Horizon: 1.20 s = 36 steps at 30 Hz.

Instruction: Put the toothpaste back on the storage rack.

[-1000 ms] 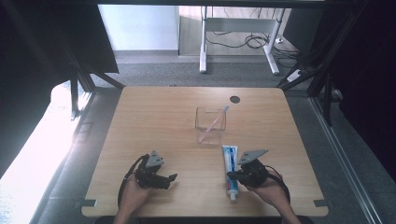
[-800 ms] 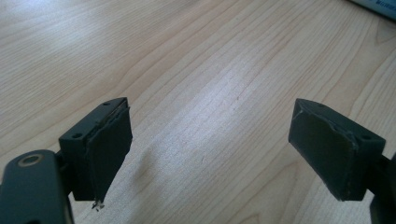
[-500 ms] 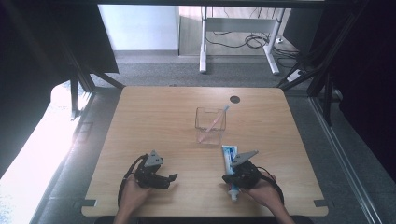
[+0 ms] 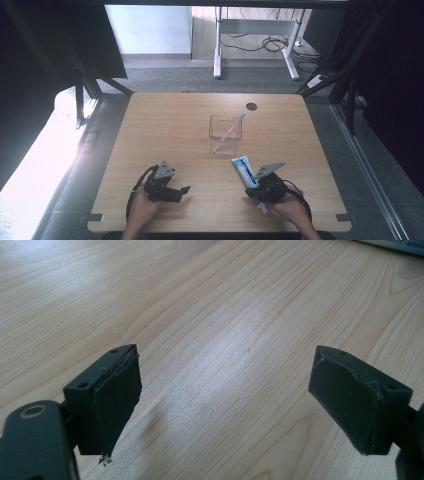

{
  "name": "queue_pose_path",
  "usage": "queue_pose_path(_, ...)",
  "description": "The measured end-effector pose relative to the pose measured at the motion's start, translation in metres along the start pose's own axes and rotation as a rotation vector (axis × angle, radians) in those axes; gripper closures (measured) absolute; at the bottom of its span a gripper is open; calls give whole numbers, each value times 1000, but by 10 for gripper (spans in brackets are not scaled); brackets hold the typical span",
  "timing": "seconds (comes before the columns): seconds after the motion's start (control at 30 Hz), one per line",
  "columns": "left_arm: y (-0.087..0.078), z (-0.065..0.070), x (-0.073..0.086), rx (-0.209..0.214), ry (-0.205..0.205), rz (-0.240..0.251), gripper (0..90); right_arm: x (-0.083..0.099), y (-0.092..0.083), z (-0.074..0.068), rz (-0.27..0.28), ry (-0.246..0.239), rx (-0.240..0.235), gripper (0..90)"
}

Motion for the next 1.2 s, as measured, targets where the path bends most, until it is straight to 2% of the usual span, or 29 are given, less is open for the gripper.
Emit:
queue_pose_path(0.27, 0, 0, 1, 0, 1, -6, 139, 10, -11, 12, -10, 20, 26, 871)
queue_pose_path(0.47, 0, 0, 0, 0, 1, -2, 139, 2, -18, 8, -2, 5, 24, 860)
queue_pose_path(0.6, -2, 0, 0, 2, -1, 2, 139, -7, -27, 15, -16, -12, 60, 832)
queue_pose_path(0.7, -2, -1, 0, 0, -9, 6, 140, -7, -30, 23, -42, 0, 102, 770)
queue_pose_path(0.97, -1, -1, 2, 4, -10, -2, 140, -7, -22, 36, -105, 24, 152, 610)
queue_pose_path(1.2, -1, -1, 2, 4, -8, -5, 140, -9, -7, 39, -165, 38, 167, 541)
Point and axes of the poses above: each handheld gripper's, and its own axes: y roughly forward along the jaws, x roughly out of its underside, z roughly to its right, the point moved 9 cm from there along y, roughly forward along the jaws, and after that the axes turned 12 degrees about z, right-handed, at the moved point
